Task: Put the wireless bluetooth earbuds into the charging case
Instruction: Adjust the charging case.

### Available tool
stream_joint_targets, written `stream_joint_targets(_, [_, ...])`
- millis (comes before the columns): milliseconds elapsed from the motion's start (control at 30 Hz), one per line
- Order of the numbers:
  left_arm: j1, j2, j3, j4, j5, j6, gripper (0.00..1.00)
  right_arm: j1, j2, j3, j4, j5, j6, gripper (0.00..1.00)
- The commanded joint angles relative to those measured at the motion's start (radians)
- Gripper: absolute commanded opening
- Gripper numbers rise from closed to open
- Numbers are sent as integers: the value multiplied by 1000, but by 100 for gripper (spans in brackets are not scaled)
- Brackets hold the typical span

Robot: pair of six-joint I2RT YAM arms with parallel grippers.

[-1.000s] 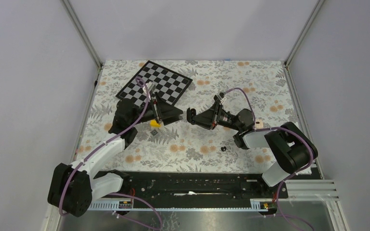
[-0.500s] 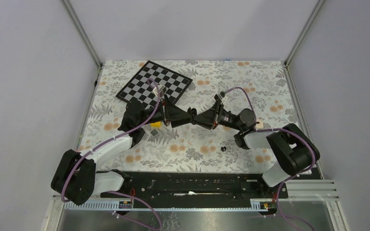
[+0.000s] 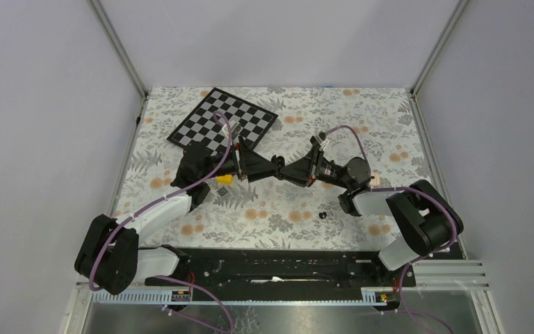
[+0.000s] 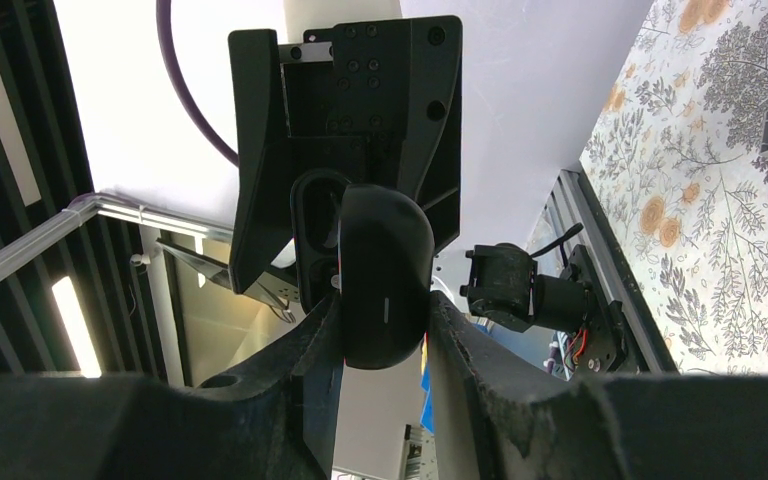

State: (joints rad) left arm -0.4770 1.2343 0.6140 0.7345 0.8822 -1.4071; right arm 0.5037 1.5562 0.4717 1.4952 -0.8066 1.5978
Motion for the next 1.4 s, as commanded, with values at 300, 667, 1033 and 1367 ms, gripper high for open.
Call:
stream_joint_targets(300, [-3,9,102,-98,-20,114,54,2,-40,-10,188,-33,-5,0])
stream_joint_targets(667, [-4,14,136,-205,-20,179,46,3,-43,-10,186,-33,-4,0])
stream_joint_targets(1033, [-5,-70,312,-740,-185,521,76,16,-224,20,-327,33,-287,0])
stream_joint_targets(1367, [-3,-139,408,-1012,-357,657,76,107,-370,539,-1868,670,-1014,0])
